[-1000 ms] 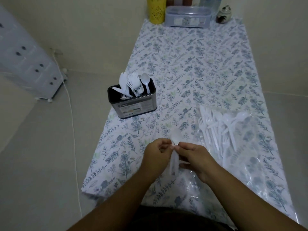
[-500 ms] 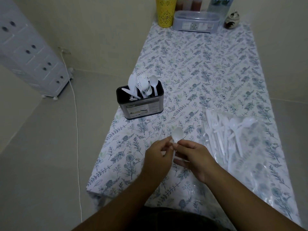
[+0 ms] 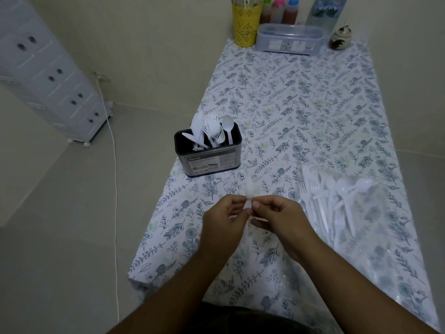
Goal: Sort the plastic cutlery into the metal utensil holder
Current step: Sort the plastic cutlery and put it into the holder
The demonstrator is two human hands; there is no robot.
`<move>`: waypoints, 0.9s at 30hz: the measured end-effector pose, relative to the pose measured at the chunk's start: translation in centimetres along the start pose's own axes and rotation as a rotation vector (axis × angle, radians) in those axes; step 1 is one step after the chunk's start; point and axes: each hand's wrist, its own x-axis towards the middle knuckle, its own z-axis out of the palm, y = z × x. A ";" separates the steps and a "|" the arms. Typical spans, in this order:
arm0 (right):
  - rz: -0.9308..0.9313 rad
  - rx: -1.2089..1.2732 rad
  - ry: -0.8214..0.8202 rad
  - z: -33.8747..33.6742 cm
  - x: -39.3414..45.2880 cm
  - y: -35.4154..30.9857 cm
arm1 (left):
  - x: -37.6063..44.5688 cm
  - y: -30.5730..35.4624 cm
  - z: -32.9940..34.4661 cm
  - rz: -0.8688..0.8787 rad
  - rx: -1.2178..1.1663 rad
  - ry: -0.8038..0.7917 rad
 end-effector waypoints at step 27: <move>-0.428 -0.378 0.128 5.8 14.0 -10.5 | 18.5 6.0 -3.1 0.282 0.431 0.034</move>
